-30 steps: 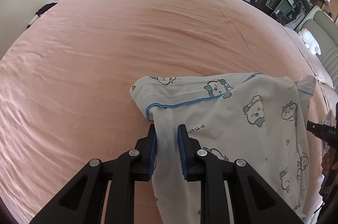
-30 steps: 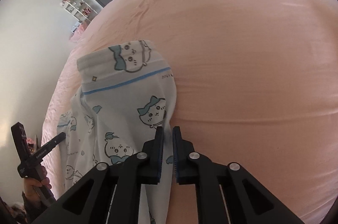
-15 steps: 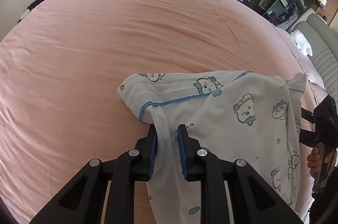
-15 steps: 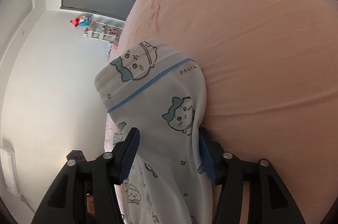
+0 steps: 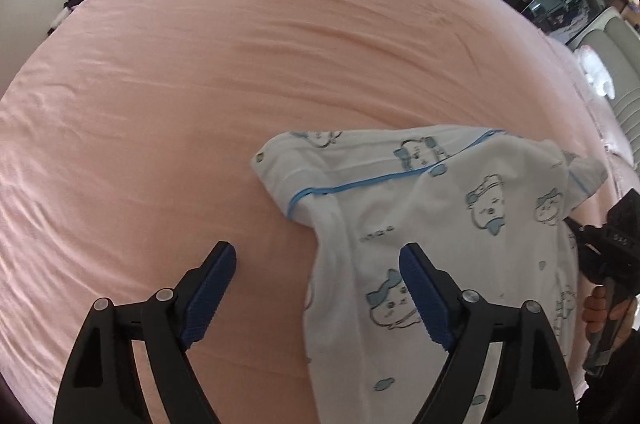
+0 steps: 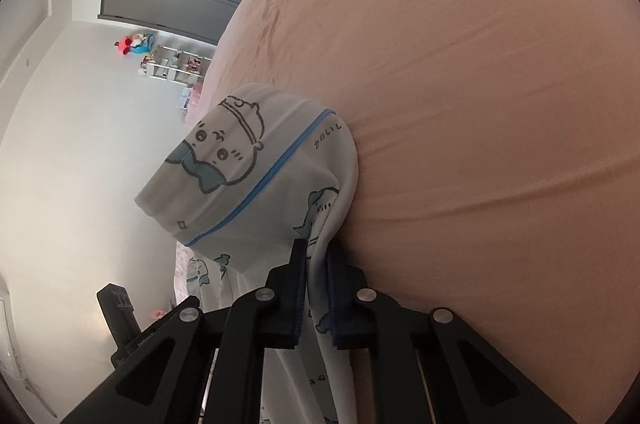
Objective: Fold clothes
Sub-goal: 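Open both grippers and release the pants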
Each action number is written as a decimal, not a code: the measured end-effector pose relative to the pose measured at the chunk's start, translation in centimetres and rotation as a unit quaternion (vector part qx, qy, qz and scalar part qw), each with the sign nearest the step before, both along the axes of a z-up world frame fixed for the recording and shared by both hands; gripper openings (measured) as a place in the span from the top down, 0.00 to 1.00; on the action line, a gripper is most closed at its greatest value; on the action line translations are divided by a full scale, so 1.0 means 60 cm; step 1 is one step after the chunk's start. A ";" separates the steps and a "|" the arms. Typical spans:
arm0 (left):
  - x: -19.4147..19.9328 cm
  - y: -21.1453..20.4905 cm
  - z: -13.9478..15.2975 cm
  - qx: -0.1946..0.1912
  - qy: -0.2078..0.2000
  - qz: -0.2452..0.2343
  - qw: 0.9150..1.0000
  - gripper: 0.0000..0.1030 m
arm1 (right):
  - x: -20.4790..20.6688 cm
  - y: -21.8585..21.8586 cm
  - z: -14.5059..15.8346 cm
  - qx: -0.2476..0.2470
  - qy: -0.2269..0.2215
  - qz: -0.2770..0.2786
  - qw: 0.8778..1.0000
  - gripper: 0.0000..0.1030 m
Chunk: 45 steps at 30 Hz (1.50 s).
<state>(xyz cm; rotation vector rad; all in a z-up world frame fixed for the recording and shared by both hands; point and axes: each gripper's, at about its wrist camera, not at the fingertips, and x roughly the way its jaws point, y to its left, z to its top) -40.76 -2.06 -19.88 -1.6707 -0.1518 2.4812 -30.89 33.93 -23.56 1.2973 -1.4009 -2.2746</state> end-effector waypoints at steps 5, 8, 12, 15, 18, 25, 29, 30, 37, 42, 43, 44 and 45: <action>0.003 -0.008 -0.010 0.005 -0.001 0.022 1.000 0.19 | 0.000 -0.009 0.006 0.005 0.002 -0.007 1.000 0.94; 0.004 -0.007 -0.010 0.008 0.006 0.035 0.999 0.19 | 0.004 -0.013 0.011 0.012 0.005 -0.008 1.000 0.94; 0.004 -0.003 -0.007 -0.017 0.026 0.046 0.998 0.53 | 0.001 -0.021 0.034 0.071 0.007 -0.005 0.997 0.94; 0.010 -0.001 -0.006 -0.023 0.040 0.045 0.998 0.69 | -0.001 -0.037 0.061 0.142 0.010 0.012 0.990 0.94; 0.019 0.009 -0.007 -0.030 0.053 0.041 0.997 0.82 | -0.003 -0.056 0.088 0.211 0.015 0.035 0.977 0.94; 0.031 0.010 -0.005 -0.028 0.063 0.028 0.997 0.88 | 0.001 -0.044 0.081 0.245 -0.009 0.036 0.969 0.96; 0.031 0.009 -0.003 -0.021 0.060 0.028 0.998 0.88 | 0.007 -0.055 0.079 0.313 -0.027 0.039 0.949 0.99; 0.031 0.011 -0.003 -0.022 0.060 0.027 0.998 0.88 | 0.008 -0.061 0.084 0.339 -0.029 0.043 0.939 0.99; 0.029 0.026 -0.002 -0.042 0.059 0.015 0.997 0.88 | 0.015 -0.067 0.096 0.364 -0.033 0.075 0.928 0.99; 0.027 0.029 0.006 -0.043 0.021 -0.001 0.999 0.87 | 0.047 -0.009 0.091 0.237 -0.040 0.028 0.970 0.98; 0.028 0.033 0.010 -0.050 0.015 -0.005 0.999 0.86 | 0.055 0.001 0.090 0.215 -0.042 0.020 0.976 0.97; 0.029 0.037 0.015 -0.057 0.012 -0.008 0.998 0.86 | 0.063 0.008 0.090 0.206 -0.041 0.016 0.978 0.97; 0.030 0.042 0.020 -0.063 0.010 -0.011 0.998 0.86 | 0.069 0.010 0.091 0.204 -0.041 0.016 0.978 0.96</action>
